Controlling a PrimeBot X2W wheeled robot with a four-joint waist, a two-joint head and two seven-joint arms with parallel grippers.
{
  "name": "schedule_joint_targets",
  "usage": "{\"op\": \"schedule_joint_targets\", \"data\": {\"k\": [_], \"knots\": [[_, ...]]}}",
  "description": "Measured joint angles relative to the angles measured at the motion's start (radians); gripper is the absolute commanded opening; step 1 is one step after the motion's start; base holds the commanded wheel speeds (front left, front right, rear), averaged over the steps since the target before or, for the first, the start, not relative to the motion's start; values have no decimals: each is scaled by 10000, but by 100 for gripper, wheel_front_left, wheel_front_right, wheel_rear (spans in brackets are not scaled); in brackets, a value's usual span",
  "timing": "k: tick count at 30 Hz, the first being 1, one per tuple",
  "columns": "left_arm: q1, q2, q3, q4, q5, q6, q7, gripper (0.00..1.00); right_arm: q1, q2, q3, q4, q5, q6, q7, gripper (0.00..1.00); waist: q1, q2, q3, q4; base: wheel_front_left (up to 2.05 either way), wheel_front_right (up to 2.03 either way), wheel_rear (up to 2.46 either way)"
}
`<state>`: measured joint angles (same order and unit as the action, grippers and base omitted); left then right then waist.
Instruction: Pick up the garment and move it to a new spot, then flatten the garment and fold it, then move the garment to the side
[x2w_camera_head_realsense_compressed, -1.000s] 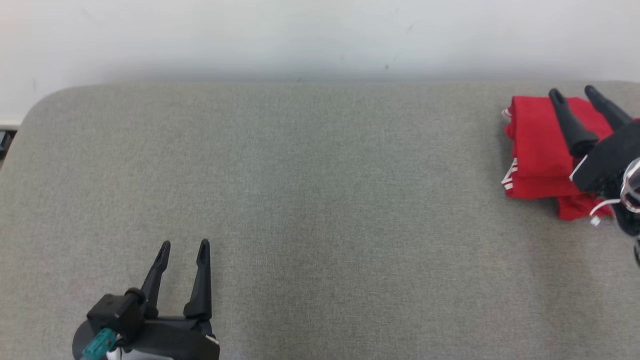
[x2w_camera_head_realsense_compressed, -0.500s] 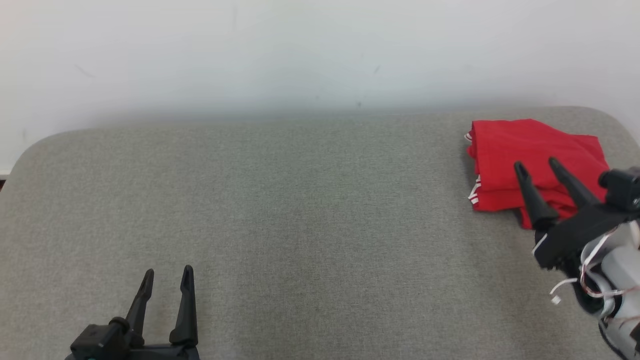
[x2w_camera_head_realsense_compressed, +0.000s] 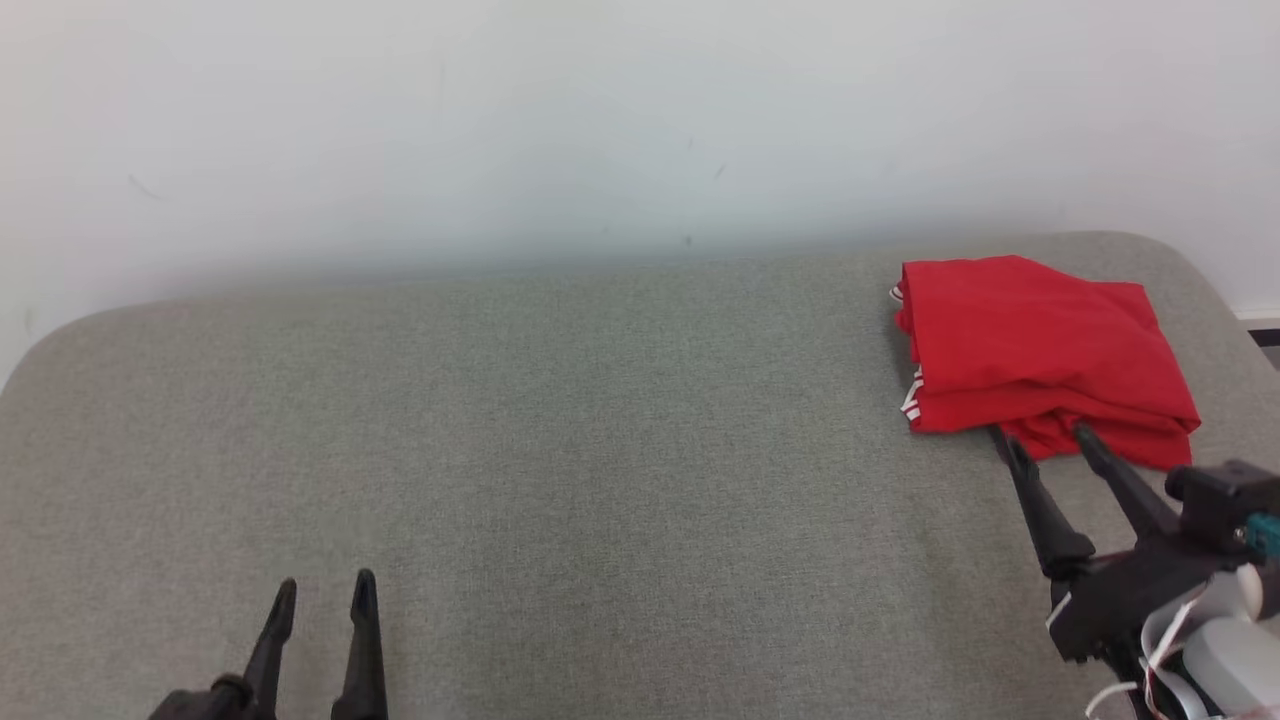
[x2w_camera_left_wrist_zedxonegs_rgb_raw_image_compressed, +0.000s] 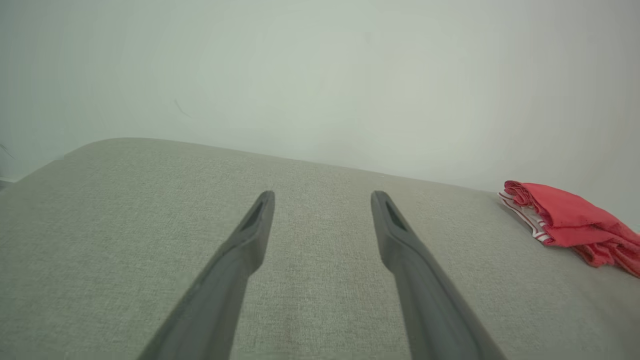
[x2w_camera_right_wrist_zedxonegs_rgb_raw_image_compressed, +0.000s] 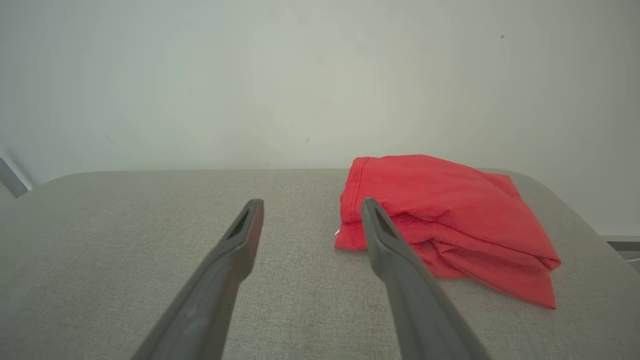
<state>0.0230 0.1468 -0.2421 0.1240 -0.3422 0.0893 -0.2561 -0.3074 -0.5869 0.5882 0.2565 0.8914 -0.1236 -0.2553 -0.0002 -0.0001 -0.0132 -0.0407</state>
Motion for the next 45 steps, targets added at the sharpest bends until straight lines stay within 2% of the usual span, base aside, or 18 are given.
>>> {"op": "schedule_joint_targets", "data": {"k": [8, 15, 23, 32, 37, 45], "knots": [[319, 113, 138, -196, 73, 88, 6, 100, 1391, 144, -934, -639, -548, -10, 0, 100, 2, 1, -36, -52, 0, 0, 0], [501, 111, 418, -437, 90, 176, 107, 100, 2402, 865, -2253, -742, -1430, -10, 0, 100, 2, 1, -9, -76, 0, 0, 0], [548, 104, 483, -493, 332, 261, 357, 100, 2796, 1131, -3083, -974, -2429, -10, 0, 100, 1, 1, 33, -53, 0, 0, 0], [564, 59, 746, -690, 366, 299, 460, 100, 3125, 1647, -4265, -968, -3055, -10, -2, 100, 2, 1, 54, -44, 0, 0, 0], [588, 52, 853, -729, 652, 337, 548, 100, 3396, 1893, -4567, -986, -3275, -10, 0, 100, 2, 1, 45, -16, 0, 0, 0], [734, 79, 840, -692, 915, 337, 901, 100, 3459, 1969, -4435, -999, -3407, -10, 107, 100, 2, 1, 33, 26, 0, 0, 0]]}}
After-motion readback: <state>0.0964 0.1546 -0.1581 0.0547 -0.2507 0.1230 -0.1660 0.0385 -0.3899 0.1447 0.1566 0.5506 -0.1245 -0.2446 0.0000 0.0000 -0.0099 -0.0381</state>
